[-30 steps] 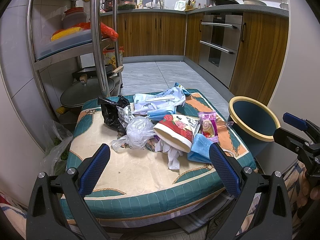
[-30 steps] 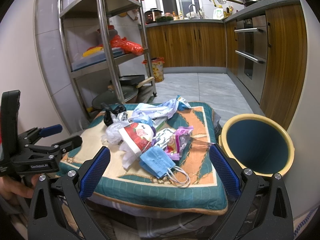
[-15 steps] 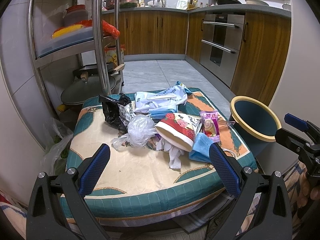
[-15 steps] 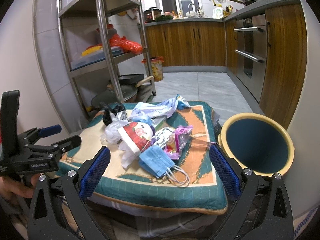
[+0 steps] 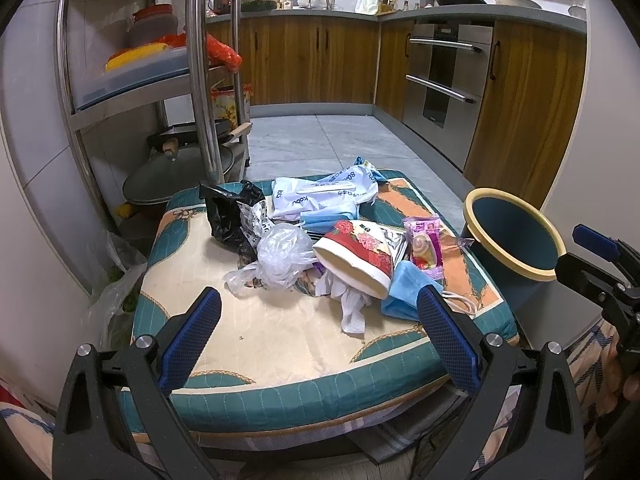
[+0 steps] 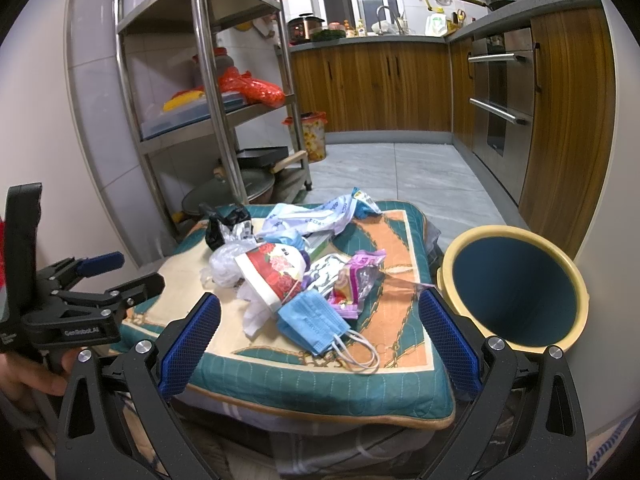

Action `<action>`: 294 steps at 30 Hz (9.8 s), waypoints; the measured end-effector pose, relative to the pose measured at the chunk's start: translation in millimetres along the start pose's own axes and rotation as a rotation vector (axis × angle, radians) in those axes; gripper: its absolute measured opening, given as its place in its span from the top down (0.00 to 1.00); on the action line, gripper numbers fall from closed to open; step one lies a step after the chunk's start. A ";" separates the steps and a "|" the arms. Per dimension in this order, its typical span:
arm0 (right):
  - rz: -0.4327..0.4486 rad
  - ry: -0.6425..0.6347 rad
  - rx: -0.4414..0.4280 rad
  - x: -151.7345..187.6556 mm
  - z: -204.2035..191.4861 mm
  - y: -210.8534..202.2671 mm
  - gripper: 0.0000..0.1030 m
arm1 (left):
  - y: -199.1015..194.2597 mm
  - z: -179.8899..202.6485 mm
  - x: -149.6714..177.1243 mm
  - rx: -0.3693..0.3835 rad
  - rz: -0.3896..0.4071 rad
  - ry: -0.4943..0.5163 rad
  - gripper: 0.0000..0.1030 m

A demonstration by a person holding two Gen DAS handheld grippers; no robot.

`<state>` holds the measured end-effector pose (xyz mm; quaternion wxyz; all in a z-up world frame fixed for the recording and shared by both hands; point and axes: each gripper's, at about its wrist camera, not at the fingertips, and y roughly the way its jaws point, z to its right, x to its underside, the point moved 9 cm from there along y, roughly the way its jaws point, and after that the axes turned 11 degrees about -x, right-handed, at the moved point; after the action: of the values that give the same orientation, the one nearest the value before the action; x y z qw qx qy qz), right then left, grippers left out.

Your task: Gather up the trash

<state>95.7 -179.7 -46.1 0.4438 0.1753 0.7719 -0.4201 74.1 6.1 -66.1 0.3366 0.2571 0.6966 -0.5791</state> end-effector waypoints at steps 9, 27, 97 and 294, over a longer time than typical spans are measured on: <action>-0.046 0.049 -0.022 4.4 10.7 17.0 0.05 | 9.2 3.6 3.0 0.029 -0.043 0.000 0.08; -0.188 0.177 -0.068 -4.1 45.3 72.9 0.12 | 102.6 32.3 -26.1 0.180 -0.158 0.061 0.27; -0.208 0.238 -0.149 -13.2 76.6 147.2 0.99 | 88.5 42.8 -81.1 0.441 -0.033 0.044 0.94; -0.049 0.286 0.081 -4.1 155.1 24.1 0.93 | 75.7 161.4 -66.9 0.498 -0.137 0.124 0.87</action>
<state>196.9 -290.0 -93.8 0.3115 0.2322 0.8138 -0.4322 201.3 -135.1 -79.4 0.1795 0.3194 0.5676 -0.7373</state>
